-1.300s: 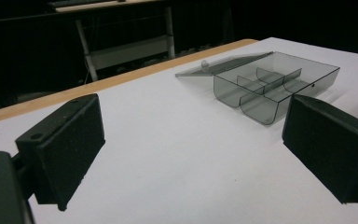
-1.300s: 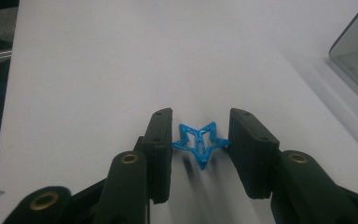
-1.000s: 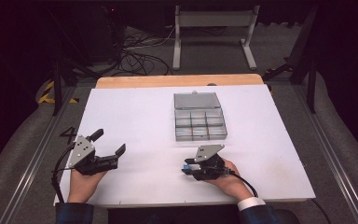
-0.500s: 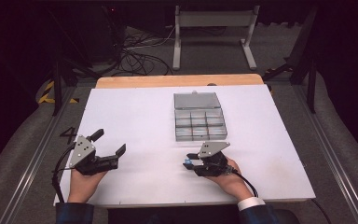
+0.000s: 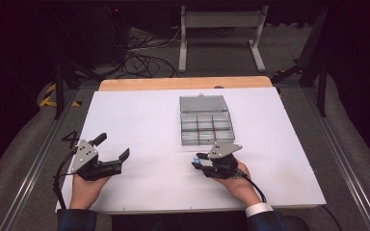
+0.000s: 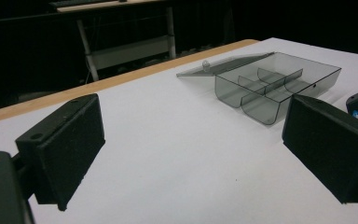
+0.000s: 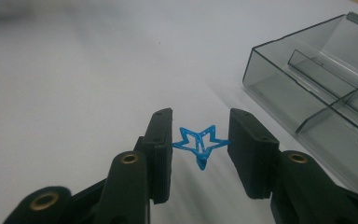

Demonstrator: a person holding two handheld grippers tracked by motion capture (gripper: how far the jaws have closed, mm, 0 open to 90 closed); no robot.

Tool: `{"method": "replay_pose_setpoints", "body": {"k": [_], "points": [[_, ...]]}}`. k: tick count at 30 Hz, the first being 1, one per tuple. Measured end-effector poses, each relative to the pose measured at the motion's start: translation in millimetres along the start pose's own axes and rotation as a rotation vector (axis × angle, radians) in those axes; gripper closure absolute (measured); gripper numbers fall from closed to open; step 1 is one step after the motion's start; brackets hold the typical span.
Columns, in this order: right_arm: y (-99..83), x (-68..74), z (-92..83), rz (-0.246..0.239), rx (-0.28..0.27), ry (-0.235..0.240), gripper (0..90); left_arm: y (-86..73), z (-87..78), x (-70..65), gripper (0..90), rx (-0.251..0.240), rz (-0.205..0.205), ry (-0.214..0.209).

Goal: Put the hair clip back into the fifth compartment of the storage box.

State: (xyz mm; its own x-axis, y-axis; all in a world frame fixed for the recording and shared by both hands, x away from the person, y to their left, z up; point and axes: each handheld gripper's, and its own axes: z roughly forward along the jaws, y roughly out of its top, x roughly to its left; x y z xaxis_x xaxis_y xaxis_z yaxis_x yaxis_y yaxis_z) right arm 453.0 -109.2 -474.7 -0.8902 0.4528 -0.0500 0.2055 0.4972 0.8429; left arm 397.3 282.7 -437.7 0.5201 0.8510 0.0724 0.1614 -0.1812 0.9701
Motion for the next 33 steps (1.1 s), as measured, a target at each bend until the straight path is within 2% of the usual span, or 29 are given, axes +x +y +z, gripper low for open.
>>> {"method": "replay_pose_setpoints", "body": {"k": [33], "points": [[17.3,-16.6,-14.0,0.048,-0.061,-0.126,61.2,-1.5,0.4,0.4,6.0,-0.003,-0.010,-0.007]]}}
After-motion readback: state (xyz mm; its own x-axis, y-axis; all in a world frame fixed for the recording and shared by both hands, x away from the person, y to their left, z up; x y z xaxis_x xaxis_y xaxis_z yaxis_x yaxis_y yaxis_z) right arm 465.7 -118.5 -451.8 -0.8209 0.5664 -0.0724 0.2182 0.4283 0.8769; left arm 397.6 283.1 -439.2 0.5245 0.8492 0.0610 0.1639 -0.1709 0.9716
